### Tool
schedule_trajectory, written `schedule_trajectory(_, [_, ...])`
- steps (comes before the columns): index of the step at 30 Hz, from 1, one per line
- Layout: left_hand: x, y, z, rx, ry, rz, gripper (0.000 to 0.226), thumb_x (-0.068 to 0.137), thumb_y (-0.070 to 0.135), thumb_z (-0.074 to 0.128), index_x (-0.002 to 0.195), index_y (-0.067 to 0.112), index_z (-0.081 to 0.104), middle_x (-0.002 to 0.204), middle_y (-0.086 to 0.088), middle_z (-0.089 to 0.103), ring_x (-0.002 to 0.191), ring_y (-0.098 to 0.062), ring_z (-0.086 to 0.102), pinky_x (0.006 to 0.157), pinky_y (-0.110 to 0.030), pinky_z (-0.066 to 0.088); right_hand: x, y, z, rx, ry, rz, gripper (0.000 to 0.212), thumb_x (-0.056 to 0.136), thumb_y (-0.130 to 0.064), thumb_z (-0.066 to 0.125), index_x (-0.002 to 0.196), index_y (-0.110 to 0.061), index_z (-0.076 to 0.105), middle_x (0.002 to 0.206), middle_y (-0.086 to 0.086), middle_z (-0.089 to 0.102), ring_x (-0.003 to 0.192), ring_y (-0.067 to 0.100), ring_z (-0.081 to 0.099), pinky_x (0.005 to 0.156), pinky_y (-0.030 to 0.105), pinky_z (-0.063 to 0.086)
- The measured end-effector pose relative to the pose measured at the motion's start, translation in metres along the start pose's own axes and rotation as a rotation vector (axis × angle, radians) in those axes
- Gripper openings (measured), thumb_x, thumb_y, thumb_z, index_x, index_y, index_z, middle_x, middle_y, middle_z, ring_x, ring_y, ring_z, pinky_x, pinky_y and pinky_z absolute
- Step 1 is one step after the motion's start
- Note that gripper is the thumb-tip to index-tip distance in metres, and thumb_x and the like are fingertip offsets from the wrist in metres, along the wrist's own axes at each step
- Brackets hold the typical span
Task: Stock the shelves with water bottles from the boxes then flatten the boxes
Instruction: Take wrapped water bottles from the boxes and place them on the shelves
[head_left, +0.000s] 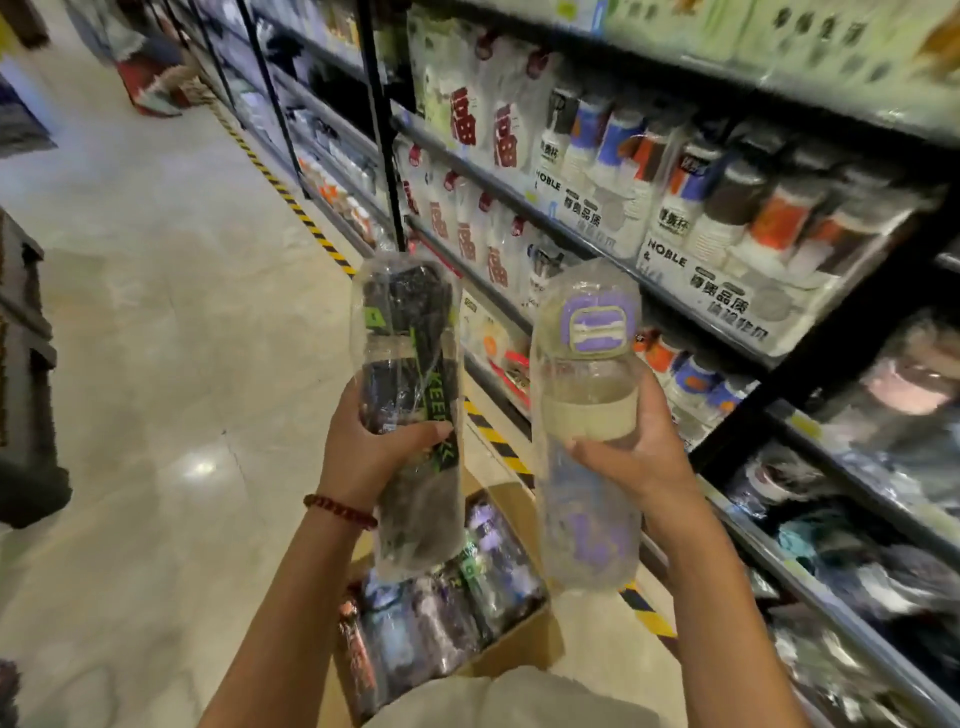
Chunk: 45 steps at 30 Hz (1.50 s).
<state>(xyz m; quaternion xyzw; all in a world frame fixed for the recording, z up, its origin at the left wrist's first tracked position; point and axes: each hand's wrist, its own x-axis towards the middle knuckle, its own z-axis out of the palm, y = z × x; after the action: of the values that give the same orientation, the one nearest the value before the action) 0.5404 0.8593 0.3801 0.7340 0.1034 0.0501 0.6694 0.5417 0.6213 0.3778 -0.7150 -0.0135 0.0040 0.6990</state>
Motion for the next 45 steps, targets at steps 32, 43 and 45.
schedule_trajectory(32, [-0.288,-0.003,0.201,0.071,-1.036,-0.017,0.089,0.044,0.024,0.09,0.123,0.029,0.05,0.113,0.01,0.064,0.102,-0.003,0.061,0.095,-0.032,0.049,-0.436,0.006,-0.122,-0.016,1.215,0.001,0.084,0.062,-0.022,0.076,0.134,-0.042,0.037,0.122,-0.015,0.059,0.11,0.005,0.06,0.088,0.03,0.052])
schedule_trajectory(43, [-0.466,-0.005,0.357,0.071,-1.241,-0.024,0.103,0.039,0.032,0.091,0.132,0.024,0.047,0.12,0.007,0.06,0.108,-0.004,0.059,0.091,-0.025,0.049,-0.595,0.0,-0.25,-0.08,1.384,0.045,0.086,0.061,-0.023,0.073,0.135,-0.039,0.03,0.109,-0.047,0.047,0.101,-0.027,0.046,0.074,-0.002,0.04])
schedule_trajectory(45, [-0.487,-0.008,0.374,0.086,-1.272,-0.024,0.094,0.043,0.024,0.092,0.127,0.024,0.049,0.117,0.008,0.062,0.103,-0.002,0.061,0.084,-0.021,0.05,-0.614,0.004,-0.266,-0.054,1.412,0.06,0.085,0.061,-0.024,0.074,0.133,-0.043,0.032,0.11,-0.046,0.048,0.103,-0.023,0.048,0.077,0.003,0.043])
